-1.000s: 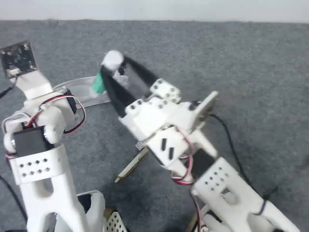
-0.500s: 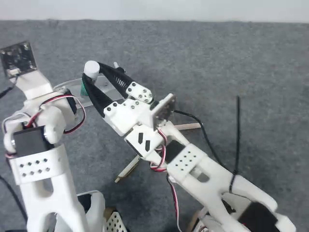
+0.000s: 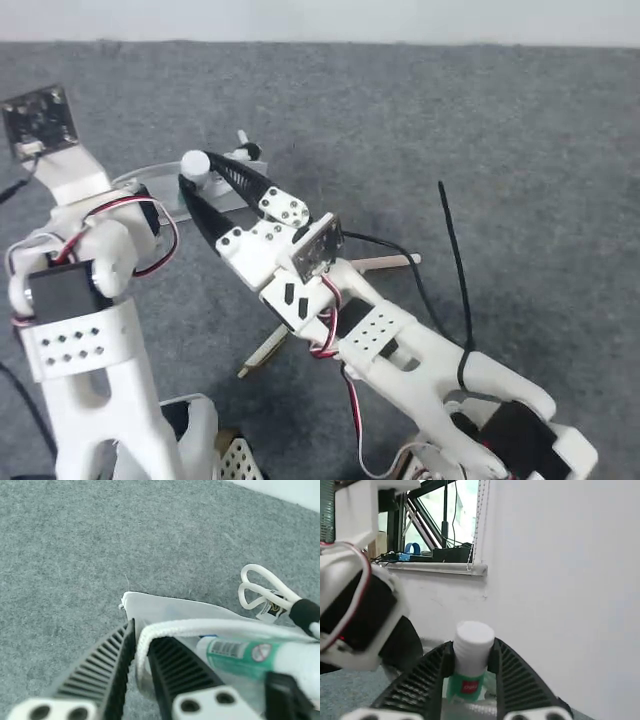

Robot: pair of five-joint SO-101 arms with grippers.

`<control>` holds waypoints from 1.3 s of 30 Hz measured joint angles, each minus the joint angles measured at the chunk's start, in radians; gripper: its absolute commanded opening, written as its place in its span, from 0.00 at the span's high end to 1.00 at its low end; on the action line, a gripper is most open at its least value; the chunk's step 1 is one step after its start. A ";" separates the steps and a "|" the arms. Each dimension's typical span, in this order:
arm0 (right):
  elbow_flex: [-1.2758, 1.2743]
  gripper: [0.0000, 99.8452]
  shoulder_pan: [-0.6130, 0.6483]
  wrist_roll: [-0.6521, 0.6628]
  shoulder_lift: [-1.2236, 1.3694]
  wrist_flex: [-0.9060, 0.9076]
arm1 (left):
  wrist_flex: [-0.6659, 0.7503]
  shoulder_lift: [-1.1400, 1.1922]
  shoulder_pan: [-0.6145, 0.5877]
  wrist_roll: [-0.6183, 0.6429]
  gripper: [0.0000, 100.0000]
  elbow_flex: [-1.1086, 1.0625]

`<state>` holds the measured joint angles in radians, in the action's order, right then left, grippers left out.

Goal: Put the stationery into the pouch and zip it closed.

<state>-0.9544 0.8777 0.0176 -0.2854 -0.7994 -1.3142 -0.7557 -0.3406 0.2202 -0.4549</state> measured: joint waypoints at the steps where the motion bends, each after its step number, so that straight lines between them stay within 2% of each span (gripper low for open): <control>1: -0.006 0.88 0.000 0.002 0.000 0.000 | 0.000 0.000 0.000 0.000 0.99 0.000; 4: -0.026 0.81 0.003 0.003 0.000 0.000 | 0.000 0.000 0.002 0.000 0.99 0.000; 23: -0.098 0.83 0.029 0.008 -0.048 0.009 | 0.000 0.000 0.003 0.000 0.99 -0.002; 28: -0.143 0.83 0.028 -0.028 -0.193 0.160 | 0.000 0.000 0.003 0.000 0.99 -0.002; 33: -0.144 0.83 0.026 -0.104 -0.348 0.416 | 0.000 0.000 0.003 0.000 0.99 -0.002; 39: -0.144 0.83 0.026 -0.117 -0.511 0.697 | 0.000 0.000 0.003 0.000 0.99 -0.002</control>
<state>-1.0986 0.9037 -0.0990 -0.7963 -0.1028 -1.3142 -0.7557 -0.3376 0.2202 -0.4565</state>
